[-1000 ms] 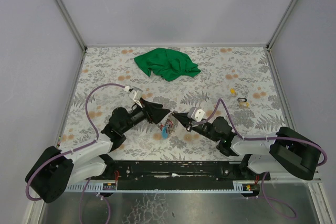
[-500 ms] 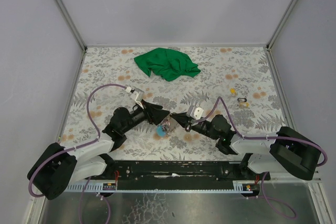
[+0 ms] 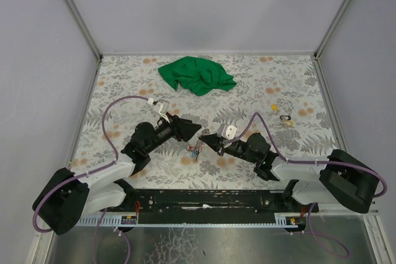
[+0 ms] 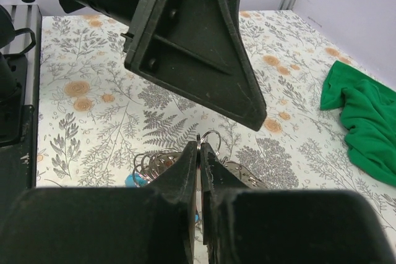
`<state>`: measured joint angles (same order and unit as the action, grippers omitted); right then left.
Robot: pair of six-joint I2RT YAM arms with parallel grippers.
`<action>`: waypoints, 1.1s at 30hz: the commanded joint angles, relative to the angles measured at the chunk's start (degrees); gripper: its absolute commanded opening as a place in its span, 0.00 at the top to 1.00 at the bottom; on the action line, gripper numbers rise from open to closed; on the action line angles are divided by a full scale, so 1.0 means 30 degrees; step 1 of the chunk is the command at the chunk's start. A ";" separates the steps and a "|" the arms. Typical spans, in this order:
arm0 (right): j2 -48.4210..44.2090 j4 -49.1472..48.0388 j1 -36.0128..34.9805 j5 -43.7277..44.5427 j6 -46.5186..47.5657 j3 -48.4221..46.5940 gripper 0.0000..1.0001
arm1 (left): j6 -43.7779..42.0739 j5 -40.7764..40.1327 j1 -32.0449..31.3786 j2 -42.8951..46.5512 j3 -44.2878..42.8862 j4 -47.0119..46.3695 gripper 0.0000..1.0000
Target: Put the keys on the keyring
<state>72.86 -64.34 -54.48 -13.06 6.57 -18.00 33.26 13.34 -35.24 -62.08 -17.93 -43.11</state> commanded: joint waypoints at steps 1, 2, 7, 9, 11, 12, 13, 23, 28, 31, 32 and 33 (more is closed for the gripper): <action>-0.1106 0.0300 0.0840 -0.0858 0.0053 -0.0971 0.93 | -0.0323 0.0538 0.0057 0.0434 0.0245 -0.1022 0.38; -0.1332 0.0708 0.1071 -0.1169 0.0134 -0.1020 0.93 | -0.0776 0.0596 0.0058 0.0661 0.0566 -0.1253 0.38; -0.2509 0.3533 0.1948 -0.2863 0.0836 -0.1474 0.93 | -0.2481 0.1425 0.0403 0.1512 0.2643 -0.3656 0.38; -0.2936 0.4755 0.2212 -0.3547 0.1103 -0.1728 0.93 | -0.3287 0.2470 0.0525 0.1557 0.2860 -0.4534 0.38; -0.3351 0.5967 0.2383 -0.4088 0.1435 -0.2015 0.93 | -0.4272 0.3437 0.0530 0.1379 0.2832 -0.5022 0.38; -0.3568 0.6591 0.2433 -0.4286 0.1637 -0.2216 0.93 | -0.4678 0.3759 0.0539 0.1241 0.2779 -0.5155 0.38; -0.3764 0.7324 0.2428 -0.4578 0.1859 -0.2439 0.93 | -0.5176 0.4268 0.0573 0.1084 0.2670 -0.5216 0.38; -0.4670 1.2346 0.2428 -0.6983 0.3296 -0.4213 0.93 | -0.9376 0.8163 0.0731 0.1226 0.1303 -0.3220 0.41; -0.4795 1.3167 0.2427 -0.7529 0.3582 -0.4532 0.93 | -1.0084 1.0107 0.0740 0.0428 0.0480 -0.2812 0.53; -0.4826 1.3194 0.2427 -0.7680 0.3619 -0.4515 0.93 | -1.0133 1.1221 0.0725 0.0024 0.0178 -0.2538 0.56; -0.4811 1.3243 0.2427 -0.7777 0.3653 -0.4532 0.93 | -1.0120 1.1621 0.0750 0.0050 0.0163 -0.2497 0.56; -0.4823 1.3308 0.2427 -0.7838 0.3668 -0.4545 0.93 | -1.0151 1.1828 0.0746 0.0119 0.0128 -0.2338 0.56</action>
<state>59.81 -23.68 -47.55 -34.15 16.34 -28.64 5.26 42.54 -33.58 -61.54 -15.79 -51.31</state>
